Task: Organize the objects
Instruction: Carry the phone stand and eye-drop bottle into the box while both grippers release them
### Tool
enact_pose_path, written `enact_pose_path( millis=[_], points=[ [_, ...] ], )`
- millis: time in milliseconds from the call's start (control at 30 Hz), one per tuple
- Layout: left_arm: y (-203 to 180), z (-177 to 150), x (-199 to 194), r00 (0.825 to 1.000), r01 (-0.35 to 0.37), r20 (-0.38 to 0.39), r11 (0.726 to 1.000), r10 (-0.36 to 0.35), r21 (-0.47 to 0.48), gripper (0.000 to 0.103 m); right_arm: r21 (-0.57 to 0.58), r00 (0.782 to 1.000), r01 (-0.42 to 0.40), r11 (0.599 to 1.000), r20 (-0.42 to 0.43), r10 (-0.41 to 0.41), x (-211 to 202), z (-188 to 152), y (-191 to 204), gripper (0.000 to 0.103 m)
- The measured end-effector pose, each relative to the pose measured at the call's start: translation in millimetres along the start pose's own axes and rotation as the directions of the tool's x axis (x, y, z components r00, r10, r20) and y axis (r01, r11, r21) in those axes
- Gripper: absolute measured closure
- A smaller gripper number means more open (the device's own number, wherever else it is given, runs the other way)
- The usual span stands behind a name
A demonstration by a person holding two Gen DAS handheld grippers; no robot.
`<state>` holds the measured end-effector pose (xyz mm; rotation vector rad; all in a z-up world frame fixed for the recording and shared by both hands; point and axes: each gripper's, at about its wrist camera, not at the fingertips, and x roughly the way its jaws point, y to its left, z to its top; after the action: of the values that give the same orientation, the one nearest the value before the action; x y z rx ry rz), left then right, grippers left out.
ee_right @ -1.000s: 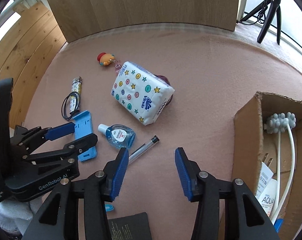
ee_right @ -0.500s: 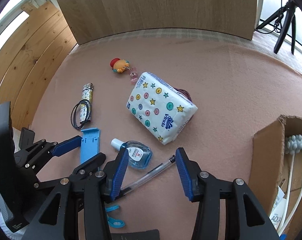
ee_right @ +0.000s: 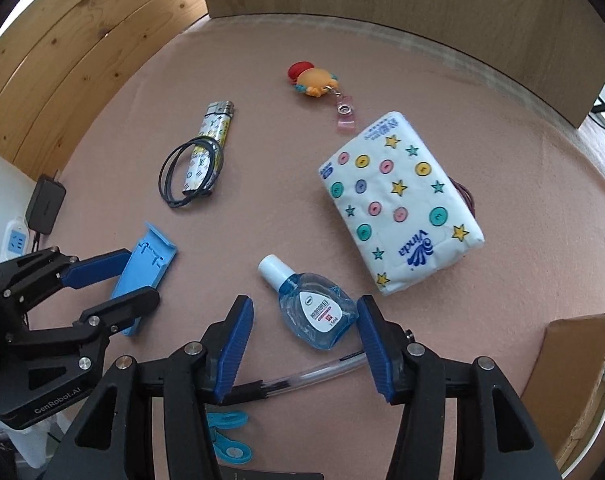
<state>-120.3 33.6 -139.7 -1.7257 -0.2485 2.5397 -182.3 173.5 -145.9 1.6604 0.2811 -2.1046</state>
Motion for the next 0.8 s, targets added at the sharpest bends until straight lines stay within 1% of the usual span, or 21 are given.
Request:
enact_pose_path(
  millis=[100,167,200,233,333,433,500,600,800],
  points=[
    [4,-7,-3,1.000,0.011,0.002,1.000,-0.011,-0.020,0.064,-0.035,0.997,0.075,0.997,0.002,-0.075,3,-4,12,0.054],
    [9,-13,-7,1.000,0.029,0.006,0.998,-0.029,-0.050,0.064,-0.036,0.995,0.100,0.994,0.019,-0.100,2,-7,16,0.061],
    [11,-14,-8,0.999,0.040,0.008,0.997,-0.039,-0.068,0.064,-0.032,0.995,0.095,0.995,0.025,-0.094,1,-9,17,0.070],
    [15,-14,-7,0.999,0.053,0.009,0.995,-0.052,-0.087,0.064,-0.019,0.996,0.086,0.996,0.027,-0.085,0,-11,16,0.072],
    [19,-24,-14,0.997,0.079,0.010,0.989,-0.078,-0.127,0.064,0.033,0.998,0.052,0.998,0.041,-0.053,-4,-19,12,0.072],
    [24,-27,-17,0.996,0.094,0.013,0.983,-0.094,-0.157,0.064,0.066,0.997,0.039,0.997,0.062,-0.043,-7,-29,11,0.072],
    [26,-28,-20,0.994,0.112,0.021,0.979,-0.109,-0.173,0.064,0.103,0.997,0.007,0.995,0.078,-0.015,-13,-34,10,0.072],
    [24,-29,-25,0.993,0.120,0.032,0.978,-0.117,-0.173,0.064,0.157,0.992,-0.040,0.987,0.123,0.021,-29,-43,7,0.072],
    [8,-26,-34,0.988,0.151,0.054,0.977,-0.144,-0.153,0.064,0.220,0.980,-0.073,0.973,0.199,0.029,-68,-68,-13,0.072]
  ],
)
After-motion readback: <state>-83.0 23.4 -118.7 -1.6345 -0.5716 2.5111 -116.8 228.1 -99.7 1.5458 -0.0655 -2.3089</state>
